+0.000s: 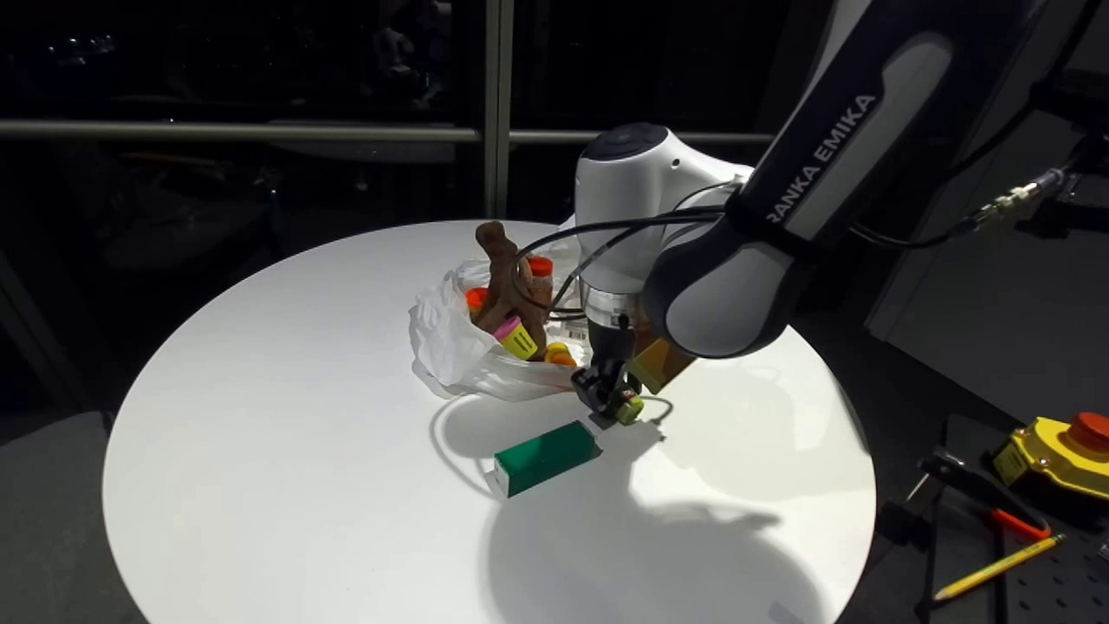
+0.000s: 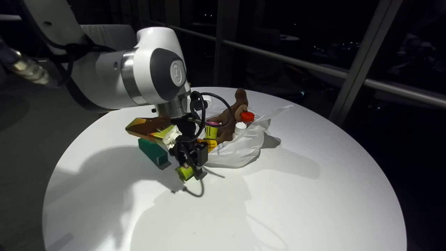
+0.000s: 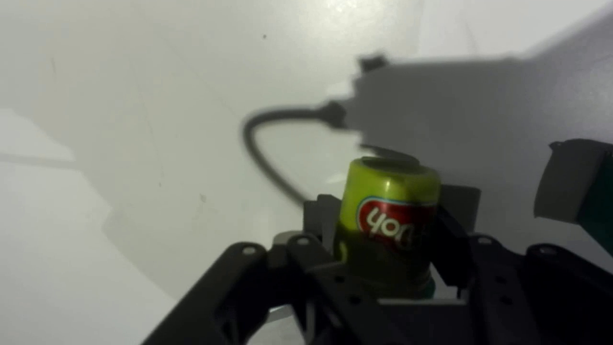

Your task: Put the containers, reindeer toy and green block inside the white plastic bag

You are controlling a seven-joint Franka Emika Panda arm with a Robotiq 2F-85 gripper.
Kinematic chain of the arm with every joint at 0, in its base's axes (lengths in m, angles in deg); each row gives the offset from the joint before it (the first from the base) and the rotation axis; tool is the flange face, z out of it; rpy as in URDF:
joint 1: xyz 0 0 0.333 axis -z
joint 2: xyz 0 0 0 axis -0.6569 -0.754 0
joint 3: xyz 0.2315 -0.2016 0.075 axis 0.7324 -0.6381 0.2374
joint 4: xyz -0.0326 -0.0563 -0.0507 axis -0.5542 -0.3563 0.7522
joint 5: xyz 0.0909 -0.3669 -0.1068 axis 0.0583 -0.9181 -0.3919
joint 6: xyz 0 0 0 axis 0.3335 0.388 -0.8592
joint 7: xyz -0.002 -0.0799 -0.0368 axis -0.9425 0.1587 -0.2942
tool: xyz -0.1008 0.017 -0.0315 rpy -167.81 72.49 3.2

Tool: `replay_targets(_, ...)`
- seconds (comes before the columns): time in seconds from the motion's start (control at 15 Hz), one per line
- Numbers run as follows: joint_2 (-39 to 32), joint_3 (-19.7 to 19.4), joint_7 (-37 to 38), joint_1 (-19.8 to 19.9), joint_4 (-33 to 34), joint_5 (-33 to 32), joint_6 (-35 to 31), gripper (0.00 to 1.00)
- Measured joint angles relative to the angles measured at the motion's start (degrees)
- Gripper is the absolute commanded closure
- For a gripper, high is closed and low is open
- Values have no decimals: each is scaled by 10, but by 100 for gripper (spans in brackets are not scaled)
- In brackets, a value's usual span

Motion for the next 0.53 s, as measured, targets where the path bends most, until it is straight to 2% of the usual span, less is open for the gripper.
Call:
replay_targets(0.07,-2,-2,0,-1,3,0,0,78)
replay_targets(0.53,9,-14,0,-13,-5,0,44,78)
